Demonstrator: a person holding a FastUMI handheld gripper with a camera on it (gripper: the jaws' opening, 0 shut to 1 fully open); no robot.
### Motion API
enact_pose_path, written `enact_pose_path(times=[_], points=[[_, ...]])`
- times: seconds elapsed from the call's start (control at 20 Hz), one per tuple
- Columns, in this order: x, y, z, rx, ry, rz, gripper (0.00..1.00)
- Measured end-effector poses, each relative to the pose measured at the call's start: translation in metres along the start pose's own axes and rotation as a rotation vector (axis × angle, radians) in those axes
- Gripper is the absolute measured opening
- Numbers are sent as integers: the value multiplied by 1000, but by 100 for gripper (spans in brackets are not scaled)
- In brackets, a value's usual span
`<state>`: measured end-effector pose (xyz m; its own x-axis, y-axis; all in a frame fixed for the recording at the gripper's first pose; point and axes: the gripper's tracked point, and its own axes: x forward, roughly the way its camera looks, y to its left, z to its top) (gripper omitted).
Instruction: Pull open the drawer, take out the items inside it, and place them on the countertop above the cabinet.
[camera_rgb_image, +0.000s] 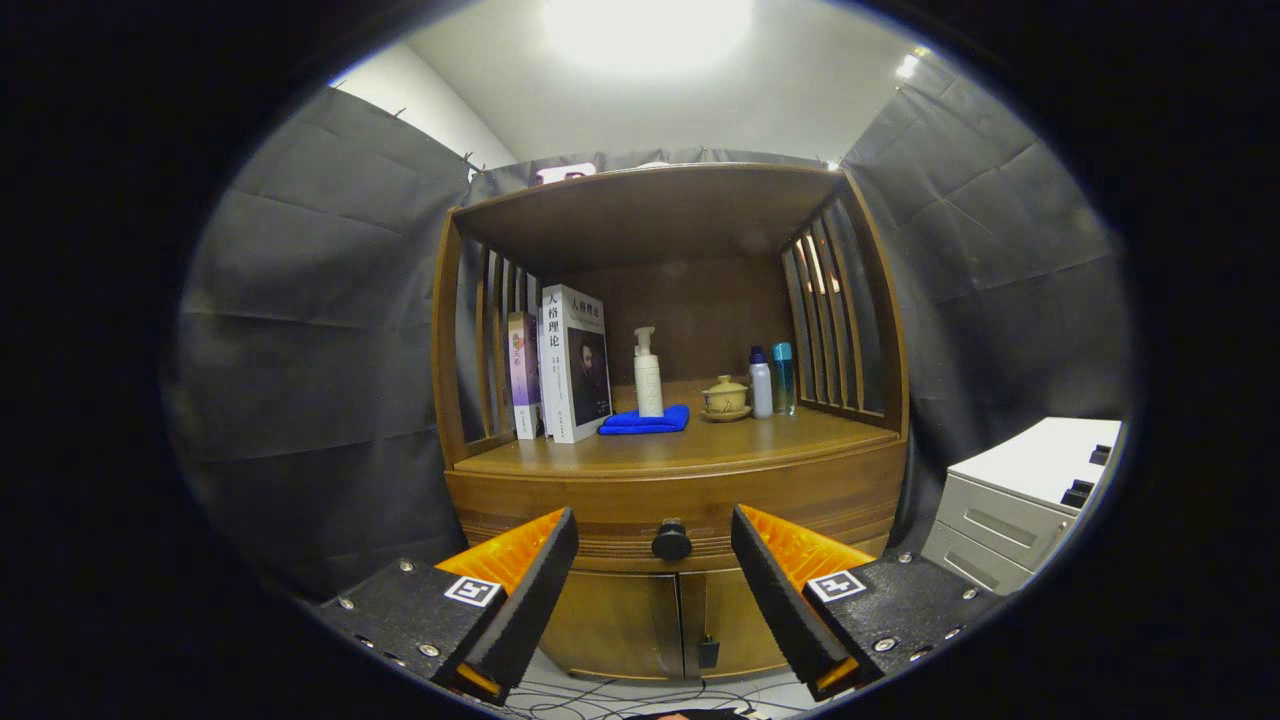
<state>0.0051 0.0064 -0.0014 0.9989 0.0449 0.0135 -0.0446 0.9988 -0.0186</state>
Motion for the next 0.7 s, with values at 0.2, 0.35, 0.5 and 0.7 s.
enact_pose_path(times=[0.2, 0.35, 0.5, 0.7], points=[[3, 2, -7, -7, 14, 6, 96], [8, 5, -16, -17, 35, 14, 96], [19, 2, -23, -17, 59, 8, 96], [39, 1, -33, -10, 93, 13, 96]])
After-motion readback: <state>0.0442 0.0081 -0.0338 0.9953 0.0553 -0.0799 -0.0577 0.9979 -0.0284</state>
